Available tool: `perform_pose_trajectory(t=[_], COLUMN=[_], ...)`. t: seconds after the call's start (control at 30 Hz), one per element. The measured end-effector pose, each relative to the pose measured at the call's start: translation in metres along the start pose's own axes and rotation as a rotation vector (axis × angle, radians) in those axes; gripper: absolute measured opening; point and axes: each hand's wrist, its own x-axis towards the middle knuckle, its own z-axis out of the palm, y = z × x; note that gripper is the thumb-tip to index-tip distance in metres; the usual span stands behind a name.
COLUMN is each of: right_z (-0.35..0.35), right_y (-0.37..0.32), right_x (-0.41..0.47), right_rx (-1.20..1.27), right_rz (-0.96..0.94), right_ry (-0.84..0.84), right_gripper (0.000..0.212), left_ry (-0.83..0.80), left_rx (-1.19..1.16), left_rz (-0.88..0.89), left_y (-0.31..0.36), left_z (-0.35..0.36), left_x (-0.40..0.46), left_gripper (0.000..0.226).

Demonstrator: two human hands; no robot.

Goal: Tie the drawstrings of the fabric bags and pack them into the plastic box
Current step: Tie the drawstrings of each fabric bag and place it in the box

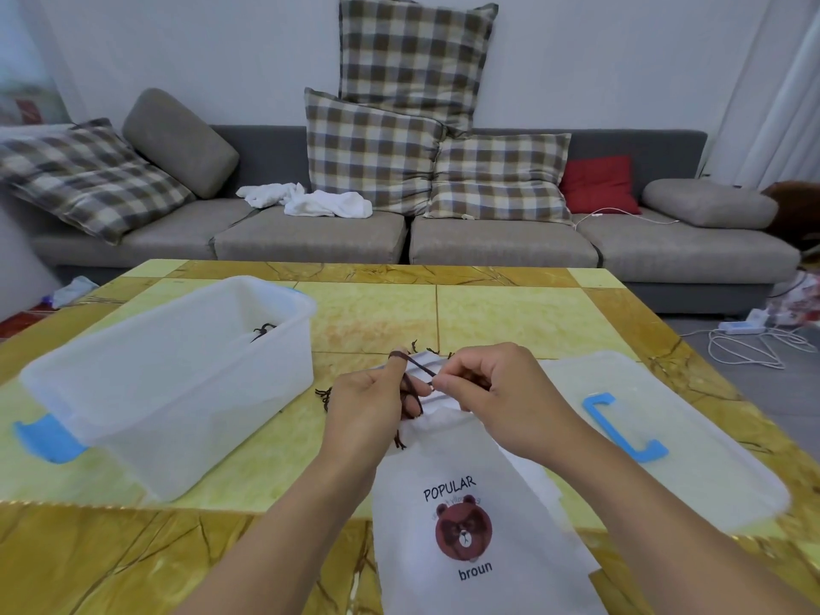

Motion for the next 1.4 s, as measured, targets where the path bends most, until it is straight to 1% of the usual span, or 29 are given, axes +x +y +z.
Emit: perform_pose_trajectory(t=[0.27,0.47,0.53,0.67,0.77,0.83,0.9,0.93,0.97,1.0,1.03,1.07,1.13,1.17,1.23,1.3,1.37,1.4], right_z=[0.001,0.002,0.002,0.002,0.003,0.005,0.005,0.005,0.004,0.004,0.004,0.004,0.004,0.004,0.0,-0.004,-0.007,-0.008], right_y=[0.001,0.005,0.003,0.002,0.002,0.004,0.004,0.004,0.004,0.003,0.002,0.0,-0.002,-0.002,-0.001,-0.001,-0.002,-0.003], right_x=[0.002,0.001,0.0,-0.001,-0.001,0.0,-0.001,-0.001,-0.001,-0.001,-0.001,-0.001,-0.001,-0.001,-0.001,-0.001,-0.002,-0.002], right_rx=[0.069,0.095,0.17,0.354,0.425,0.384,0.353,0.359,0.371,0.378,0.376,0.361,0.33,0.338,0.342,0.32,0.307,0.304], right_rz=[0.028,0.125,0.152,0.203,0.286,0.305,0.308,0.312,0.316,0.315,0.304,0.288,0.261,0.254,0.254,0.253,0.228,0.215], right_ry=[0.095,0.027,-0.002,-0.039,-0.038,-0.019,-0.001,0.006,0.01,0.009,0.004,-0.002,-0.023,-0.041,-0.086,-0.11,-0.095,-0.076], right_gripper=[0.016,0.018,0.018,0.018,0.022,0.022,0.02,0.02,0.02,0.021,0.022,0.023,0.02,0.017,0.016,0.016,0.018,0.018], left_ry=[-0.056,-0.143,-0.169,-0.194,-0.226,-0.258,-0.331,-0.368,-0.384,-0.37,-0.335,-0.29,-0.197,-0.17,-0.154,-0.152,-0.145,-0.149], left_rx=[-0.152,-0.208,-0.216,-0.195,-0.204,-0.222,-0.253,-0.249,-0.23,-0.209,-0.194,-0.191,-0.198,-0.206,-0.207,-0.157,-0.089,-0.069], left_rz=[-0.07,-0.071,-0.062,-0.031,-0.018,-0.017,0.0,0.024,0.055,0.077,0.094,0.103,0.108,0.103,0.094,0.118,0.164,0.183], left_y=[0.001,0.002,0.002,0.0,-0.002,-0.004,-0.004,-0.005,-0.007,-0.008,-0.009,-0.009,-0.009,-0.008,-0.007,-0.008,-0.009,-0.01], left_z=[-0.002,-0.002,-0.002,-0.002,-0.003,-0.003,-0.005,-0.006,-0.007,-0.006,-0.004,-0.002,0.0,0.0,-0.001,-0.004,-0.005,-0.005], left_x=[0.002,0.001,0.002,0.002,0.002,0.003,0.002,0.001,0.001,0.0,-0.001,-0.001,0.001,0.002,0.004,0.005,0.007,0.007], left_gripper=[0.049,0.056,0.059,0.056,0.044,0.031,0.015,0.011,0.012,0.013,0.008,0.007,0.024,0.028,0.03,0.026,0.018,0.018])
